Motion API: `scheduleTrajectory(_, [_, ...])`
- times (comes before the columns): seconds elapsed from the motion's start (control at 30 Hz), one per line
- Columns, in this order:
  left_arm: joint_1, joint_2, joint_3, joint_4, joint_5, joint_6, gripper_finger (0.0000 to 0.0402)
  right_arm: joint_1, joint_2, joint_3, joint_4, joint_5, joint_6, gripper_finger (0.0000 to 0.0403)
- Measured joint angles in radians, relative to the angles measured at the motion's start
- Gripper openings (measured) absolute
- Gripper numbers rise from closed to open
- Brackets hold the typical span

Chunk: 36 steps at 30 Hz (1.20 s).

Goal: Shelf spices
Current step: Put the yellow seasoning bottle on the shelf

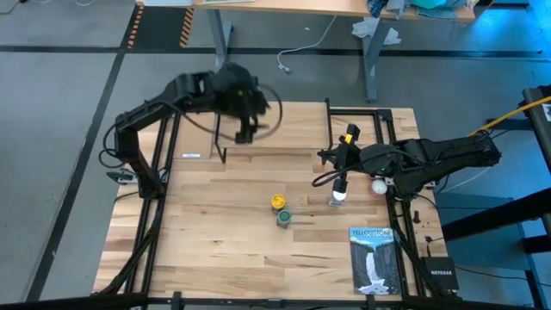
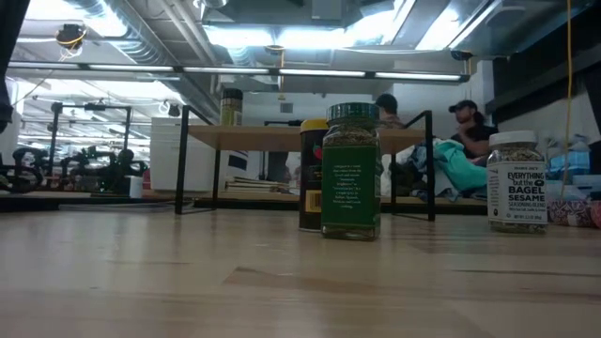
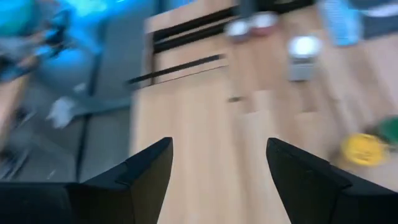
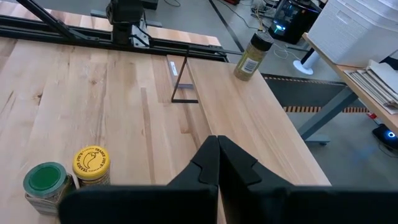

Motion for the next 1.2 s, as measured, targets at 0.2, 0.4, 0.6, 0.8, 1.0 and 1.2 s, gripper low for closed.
scheduleTrajectory(0.2, [-0.152, 0.017, -0.129, -0.014, 0.028, 0.069, 0.0253, 0.000, 0.000, 0.000, 0.000, 0.000, 0.003, 0.0001])
scheduleTrajectory(0.4, [-0.231, 0.044, -0.307, 0.037, -0.001, 0.092, 0.0253, 0.000, 0.000, 0.000, 0.002, 0.000, 0.003, 0.0001])
scheduleTrajectory(0.6, [-0.253, 0.049, -0.442, 0.181, 0.013, 0.068, 0.0253, 0.000, 0.000, 0.000, 0.003, 0.000, 0.003, 0.0001])
scheduleTrajectory(0.8, [-0.263, 0.050, -0.561, 0.312, 0.082, 0.040, 0.0253, 0.000, 0.000, 0.000, 0.001, -0.001, 0.003, 0.0001])
scheduleTrajectory(1.0, [-0.292, 0.068, -0.626, 0.410, 0.159, 0.016, 0.0253, 0.000, 0.000, 0.000, 0.001, -0.001, 0.003, 0.0001])
scheduleTrajectory(1.2, [-0.337, 0.139, -0.629, 0.439, 0.163, 0.041, 0.0253, 0.000, 0.000, -0.013, 0.013, -0.001, 0.003, 0.0001])
